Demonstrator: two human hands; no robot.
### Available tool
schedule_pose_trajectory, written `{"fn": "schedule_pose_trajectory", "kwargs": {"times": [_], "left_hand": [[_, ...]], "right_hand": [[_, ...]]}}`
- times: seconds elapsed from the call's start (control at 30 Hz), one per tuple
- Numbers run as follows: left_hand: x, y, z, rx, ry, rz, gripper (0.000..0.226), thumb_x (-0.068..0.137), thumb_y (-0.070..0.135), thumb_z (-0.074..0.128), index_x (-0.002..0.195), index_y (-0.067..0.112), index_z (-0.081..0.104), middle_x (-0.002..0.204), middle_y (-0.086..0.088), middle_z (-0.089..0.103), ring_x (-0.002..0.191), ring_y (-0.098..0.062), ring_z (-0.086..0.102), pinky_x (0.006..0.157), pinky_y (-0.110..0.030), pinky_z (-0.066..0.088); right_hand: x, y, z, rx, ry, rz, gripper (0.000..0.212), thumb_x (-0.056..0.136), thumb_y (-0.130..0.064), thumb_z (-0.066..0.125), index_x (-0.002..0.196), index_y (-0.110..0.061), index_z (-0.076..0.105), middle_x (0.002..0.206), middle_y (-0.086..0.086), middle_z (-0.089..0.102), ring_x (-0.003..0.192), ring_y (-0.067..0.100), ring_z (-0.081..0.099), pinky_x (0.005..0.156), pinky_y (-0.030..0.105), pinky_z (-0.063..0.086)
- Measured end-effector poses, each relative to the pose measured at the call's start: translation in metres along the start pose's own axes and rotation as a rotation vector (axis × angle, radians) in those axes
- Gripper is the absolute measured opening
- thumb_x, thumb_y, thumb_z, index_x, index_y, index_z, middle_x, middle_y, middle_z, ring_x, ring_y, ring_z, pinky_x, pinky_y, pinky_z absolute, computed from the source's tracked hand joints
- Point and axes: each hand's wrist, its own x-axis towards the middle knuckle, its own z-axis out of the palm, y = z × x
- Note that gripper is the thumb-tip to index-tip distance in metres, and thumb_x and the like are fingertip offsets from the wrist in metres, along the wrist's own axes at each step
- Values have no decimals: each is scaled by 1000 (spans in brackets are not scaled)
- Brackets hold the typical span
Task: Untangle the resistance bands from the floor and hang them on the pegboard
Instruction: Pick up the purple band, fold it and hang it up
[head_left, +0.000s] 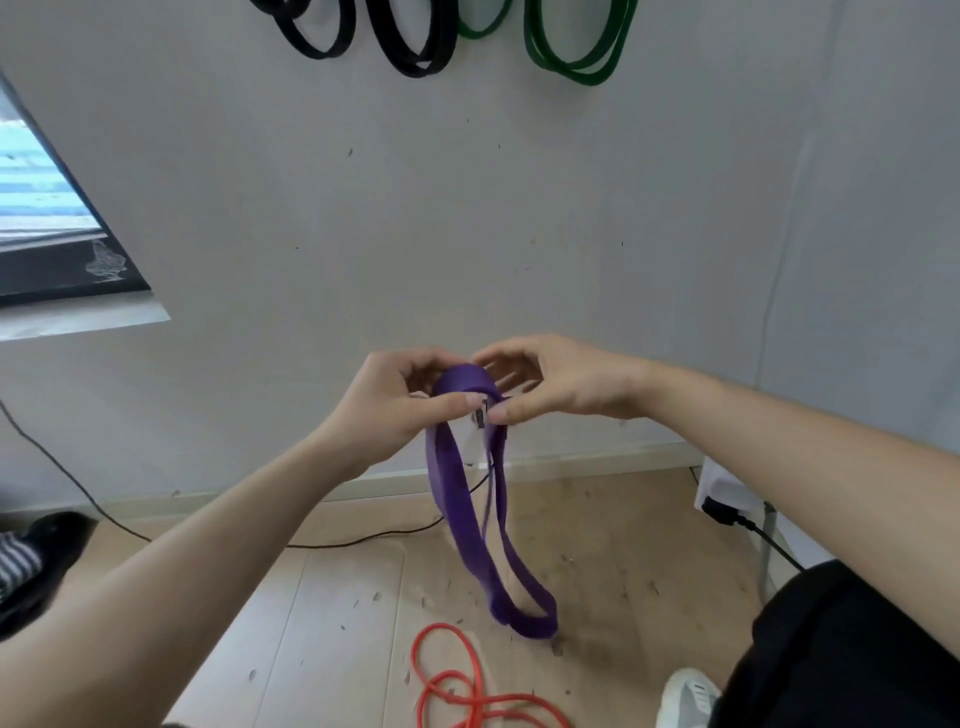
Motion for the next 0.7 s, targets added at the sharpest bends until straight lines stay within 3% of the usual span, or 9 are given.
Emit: {"fn": "schedule_pose_trajectory", "kwargs": {"times": [0.2,0.27,0.4,0.53,0.7], "left_hand": [[0,-1,-3,-44,-4,-13,31,78,17,84,107,11,75,94,-6,78,85,-13,70,81,-29,56],[-1,-2,-2,-58,-21,-39,36,76,11,85,108,9,71,87,-2,77,76,-11,69,73,-23,57],[-1,-11,7,32,-91,-83,35,78,1,84,105,4,63,74,5,70,67,-10,64,68,-29,56],[-3,-15,14,92,-132,-125,18,82,7,82,89,13,67,74,4,71,69,-6,67,70,-24,57],[-3,-22,7,51,-105,-140,30,81,7,82,103,15,63,93,-8,75,88,-24,74,80,-36,62]], "right_hand": [[0,-18,10,-50,104,-114,36,83,-15,80,116,-11,66,103,13,74,98,29,70,92,46,56],[-3,-25,4,-94,140,-129,33,82,-12,81,112,-8,70,100,12,75,91,23,71,87,37,58],[-8,-35,-2,-137,212,-197,27,79,-6,81,105,-7,72,95,8,75,81,6,67,75,17,53],[-6,-34,-7,29,396,-277,28,80,-3,78,105,-12,69,94,0,72,84,1,66,80,15,50],[-3,-22,-21,263,580,-311,27,83,-2,75,107,-13,66,95,-1,69,87,5,66,87,22,53]]}}
